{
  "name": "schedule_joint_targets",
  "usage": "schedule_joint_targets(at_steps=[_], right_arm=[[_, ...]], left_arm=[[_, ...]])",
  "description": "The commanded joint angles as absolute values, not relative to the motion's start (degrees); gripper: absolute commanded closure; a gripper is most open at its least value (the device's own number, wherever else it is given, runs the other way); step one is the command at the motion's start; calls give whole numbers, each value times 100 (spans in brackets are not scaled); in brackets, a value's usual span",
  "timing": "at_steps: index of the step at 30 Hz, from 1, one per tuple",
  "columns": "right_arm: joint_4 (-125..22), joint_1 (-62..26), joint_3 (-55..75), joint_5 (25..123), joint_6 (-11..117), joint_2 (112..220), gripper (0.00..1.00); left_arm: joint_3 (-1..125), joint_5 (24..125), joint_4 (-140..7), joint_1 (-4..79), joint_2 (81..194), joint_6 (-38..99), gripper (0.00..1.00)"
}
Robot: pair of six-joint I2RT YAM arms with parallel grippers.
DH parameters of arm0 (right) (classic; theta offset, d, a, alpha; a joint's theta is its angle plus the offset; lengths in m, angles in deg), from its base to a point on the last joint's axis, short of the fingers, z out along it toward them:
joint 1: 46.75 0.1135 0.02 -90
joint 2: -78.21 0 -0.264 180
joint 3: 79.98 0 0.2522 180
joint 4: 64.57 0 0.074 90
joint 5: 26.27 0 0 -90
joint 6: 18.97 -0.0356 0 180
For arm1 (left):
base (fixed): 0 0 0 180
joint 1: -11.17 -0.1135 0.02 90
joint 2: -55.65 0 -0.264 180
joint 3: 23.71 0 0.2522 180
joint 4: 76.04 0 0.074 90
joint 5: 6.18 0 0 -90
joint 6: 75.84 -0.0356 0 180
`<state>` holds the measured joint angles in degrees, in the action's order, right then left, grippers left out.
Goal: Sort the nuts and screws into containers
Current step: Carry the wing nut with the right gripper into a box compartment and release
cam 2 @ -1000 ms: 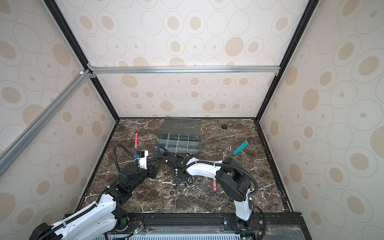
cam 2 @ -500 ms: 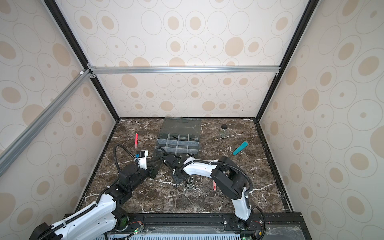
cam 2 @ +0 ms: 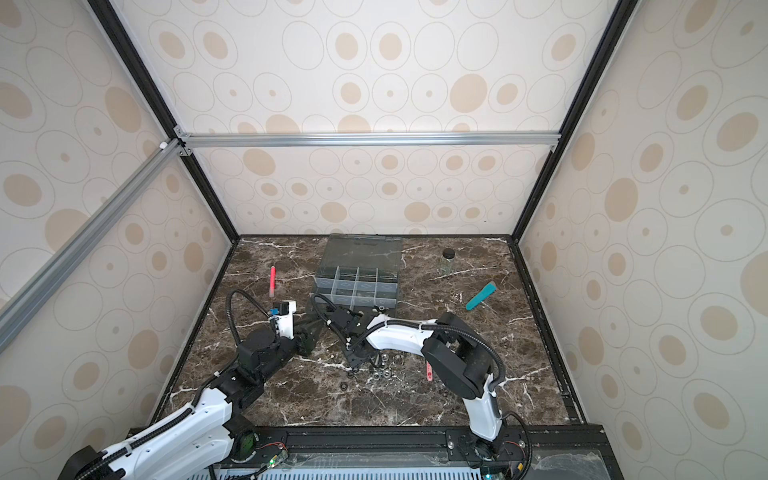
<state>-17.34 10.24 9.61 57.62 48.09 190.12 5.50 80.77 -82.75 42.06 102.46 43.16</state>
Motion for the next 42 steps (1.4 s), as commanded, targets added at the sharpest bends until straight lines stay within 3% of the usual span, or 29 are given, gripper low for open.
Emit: schedule_joint_targets(at_steps=[1,7,16,29,36,42], right_arm=[[-1809,911,959,5786,4872,18596,83],[-1765,400,1286,5815,5295,18298,83],[-1408,-416,2291,5394,6468,18723,84],[-1429,-631,2603,5440,6736,19237,84],[-1440,-630,2649,5405,6703,19321,66],[-1407,-634,2737,5432,6707,19274,61]], left_arm=[[588,8170,-8253,4192,10129,4409,56],[579,8207,-8180,4195,10005,4405,56],[507,8190,-8089,4193,9837,4466,56],[429,8233,-7996,4193,9627,4539,56],[428,8234,-8030,4193,9665,4553,56],[489,8268,-8003,4193,9688,4537,55]])
